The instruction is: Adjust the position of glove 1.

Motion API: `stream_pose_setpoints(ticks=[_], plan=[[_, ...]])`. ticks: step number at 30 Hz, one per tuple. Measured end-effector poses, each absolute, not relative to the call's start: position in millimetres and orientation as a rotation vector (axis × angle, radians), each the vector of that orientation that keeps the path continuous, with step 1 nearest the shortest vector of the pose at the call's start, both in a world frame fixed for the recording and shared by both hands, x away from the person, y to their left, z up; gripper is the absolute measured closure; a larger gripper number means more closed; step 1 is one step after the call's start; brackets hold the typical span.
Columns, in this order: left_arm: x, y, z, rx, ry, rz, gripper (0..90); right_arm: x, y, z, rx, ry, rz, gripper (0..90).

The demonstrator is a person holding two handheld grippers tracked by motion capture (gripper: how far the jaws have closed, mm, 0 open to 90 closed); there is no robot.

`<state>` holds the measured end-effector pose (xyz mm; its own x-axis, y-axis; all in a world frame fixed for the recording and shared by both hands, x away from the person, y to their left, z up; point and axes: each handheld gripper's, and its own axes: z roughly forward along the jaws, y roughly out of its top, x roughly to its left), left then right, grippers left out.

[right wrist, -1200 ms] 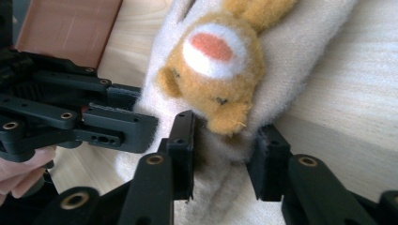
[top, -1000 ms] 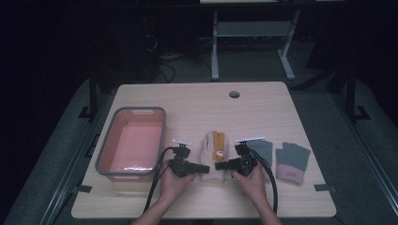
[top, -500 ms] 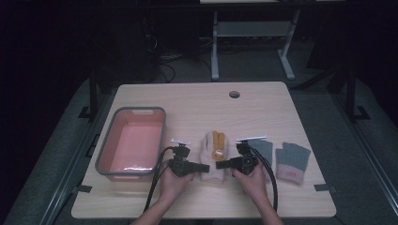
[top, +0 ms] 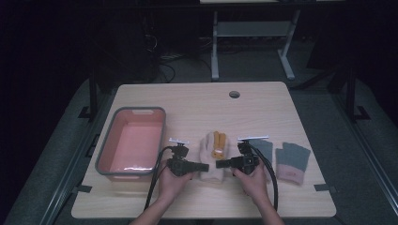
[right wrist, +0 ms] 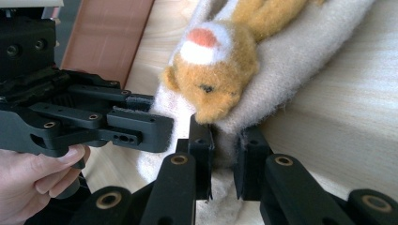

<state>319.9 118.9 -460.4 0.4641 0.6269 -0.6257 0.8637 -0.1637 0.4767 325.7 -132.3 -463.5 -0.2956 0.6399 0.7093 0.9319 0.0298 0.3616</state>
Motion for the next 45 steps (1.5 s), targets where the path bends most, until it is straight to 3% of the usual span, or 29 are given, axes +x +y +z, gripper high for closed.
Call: stream_pose_setpoints(ticks=[45], plan=[[322,138,-423,1.803,1.172,-0.368,73.9,331,-128,-422,-1.524,-1.935,-1.269,80.1]])
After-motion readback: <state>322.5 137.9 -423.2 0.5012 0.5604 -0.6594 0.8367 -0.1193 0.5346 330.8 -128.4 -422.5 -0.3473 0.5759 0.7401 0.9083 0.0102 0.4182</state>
